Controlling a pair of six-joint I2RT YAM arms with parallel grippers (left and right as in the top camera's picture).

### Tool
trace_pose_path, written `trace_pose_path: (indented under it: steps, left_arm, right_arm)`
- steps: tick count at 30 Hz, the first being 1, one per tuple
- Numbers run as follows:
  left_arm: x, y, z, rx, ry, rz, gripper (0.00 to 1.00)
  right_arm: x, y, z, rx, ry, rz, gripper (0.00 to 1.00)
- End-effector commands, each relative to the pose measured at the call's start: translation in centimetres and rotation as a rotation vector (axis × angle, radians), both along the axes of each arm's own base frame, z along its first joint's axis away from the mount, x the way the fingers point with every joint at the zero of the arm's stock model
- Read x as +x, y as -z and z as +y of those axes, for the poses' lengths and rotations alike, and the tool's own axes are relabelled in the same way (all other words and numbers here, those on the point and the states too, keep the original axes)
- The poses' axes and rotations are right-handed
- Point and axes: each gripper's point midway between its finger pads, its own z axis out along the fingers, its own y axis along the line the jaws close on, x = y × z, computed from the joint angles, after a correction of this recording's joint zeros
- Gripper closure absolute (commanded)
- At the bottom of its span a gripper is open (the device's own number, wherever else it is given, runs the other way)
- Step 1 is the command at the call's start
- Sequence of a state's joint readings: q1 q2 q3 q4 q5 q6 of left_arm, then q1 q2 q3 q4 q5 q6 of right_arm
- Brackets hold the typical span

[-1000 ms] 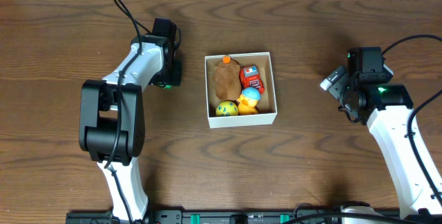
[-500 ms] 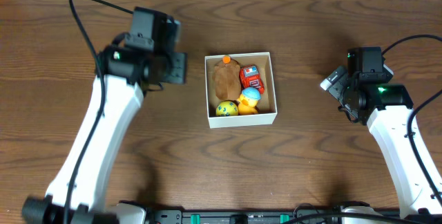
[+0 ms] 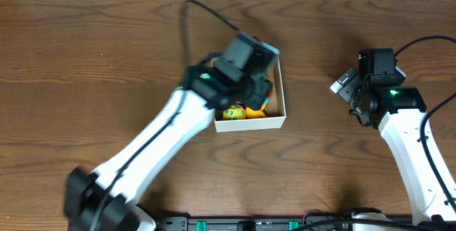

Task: Pack container
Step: 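Place the green toy into the box beside the truck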

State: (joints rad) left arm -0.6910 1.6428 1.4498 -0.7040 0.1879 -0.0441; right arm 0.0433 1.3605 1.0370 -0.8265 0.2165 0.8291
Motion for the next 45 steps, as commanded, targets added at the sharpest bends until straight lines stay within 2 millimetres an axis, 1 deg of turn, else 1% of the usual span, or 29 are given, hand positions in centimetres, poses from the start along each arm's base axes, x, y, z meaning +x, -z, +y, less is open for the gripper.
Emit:
trace_pose_path:
  steps: [1, 3, 5, 8, 9, 10, 11, 13, 16, 17, 19, 23, 25, 28, 31, 34, 36, 37, 39, 45]
  left_arm:
    - [1.2, 2.7, -1.4, 0.04, 0.017, -0.002, 0.47]
    - [2.0, 4.2, -2.1, 0.049, 0.028, -0.006, 0.47]
    - [3.1, 5.4, -1.9, 0.083, 0.001, -0.026, 0.47]
    - [4.5, 6.1, -1.7, 0.114, -0.032, -0.07, 0.46]
    - [4.9, 5.9, -1.8, 0.115, -0.032, -0.094, 0.46]
    - [5.3, 5.7, -1.9, 0.114, -0.022, -0.117, 0.41]
    - [5.6, 5.3, -2.1, 0.109, -0.006, -0.142, 0.3]
    - [6.1, 4.3, -2.2, 0.109, 0.014, -0.191, 0.2]
    - [7.1, 2.2, -0.9, 0.141, -0.044, -0.265, 0.03]
    - [7.2, 1.3, -0.6, 0.143, -0.056, -0.283, 0.01]
    - [6.7, -0.3, 0.3, 0.149, -0.072, -0.303, 0.02]
    - [5.0, -3.8, 3.6, 0.201, -0.124, -0.339, 0.02]
    - [4.0, -5.5, 5.9, 0.24, -0.162, -0.355, 0.02]
    - [2.3, -7.4, 9.9, 0.294, -0.234, -0.352, 0.02]
    - [0.5, -8.3, 14.1, 0.338, -0.309, -0.313, 0.02]
    - [-1.1, -8.5, 18.3, 0.395, -0.373, -0.252, 0.02]
    - [-2.4, -8.2, 20.5, 0.431, -0.405, -0.201, 0.02]
    - [-3.0, -8.1, 21.1, 0.445, -0.414, -0.182, 0.02]
    - [-3.7, -7.9, 21.9, 0.463, -0.419, -0.16, 0.02]
    - [-3.9, -7.8, 22.0, 0.471, -0.417, -0.15, 0.02]
  right_arm:
    - [0.3, -0.7, -0.3, -0.009, 0.002, -0.02, 0.01]
    - [0.3, -0.7, -0.3, -0.009, 0.002, -0.02, 0.01]
    - [0.3, -0.7, -0.3, -0.009, 0.002, -0.02, 0.01]
    - [0.3, -0.7, -0.3, -0.009, 0.002, -0.02, 0.01]
    - [0.3, -0.7, -0.3, -0.009, 0.002, -0.02, 0.01]
    - [0.3, -0.7, -0.3, -0.009, 0.002, -0.02, 0.01]
    - [0.3, -0.7, -0.3, -0.009, 0.002, -0.02, 0.01]
    - [0.3, -0.7, -0.3, -0.009, 0.002, -0.02, 0.01]
    - [0.3, -0.7, -0.3, -0.009, 0.002, -0.02, 0.01]
    - [0.3, -0.7, -0.3, -0.009, 0.002, -0.02, 0.01]
    - [0.3, -0.7, -0.3, -0.009, 0.002, -0.02, 0.01]
    - [0.3, -0.7, -0.3, -0.009, 0.002, -0.02, 0.01]
    - [0.3, -0.7, -0.3, -0.009, 0.002, -0.02, 0.01]
    - [0.3, -0.7, -0.3, -0.009, 0.002, -0.02, 0.01]
    - [0.3, -0.7, -0.3, -0.009, 0.002, -0.02, 0.01]
    - [0.3, -0.7, -0.3, -0.009, 0.002, -0.02, 0.01]
    - [0.3, -0.7, -0.3, -0.009, 0.002, -0.02, 0.01]
    - [0.3, -0.7, -0.3, -0.009, 0.002, -0.02, 0.01]
    - [0.3, -0.7, -0.3, -0.009, 0.002, -0.02, 0.01]
    - [0.3, -0.7, -0.3, -0.009, 0.002, -0.02, 0.01]
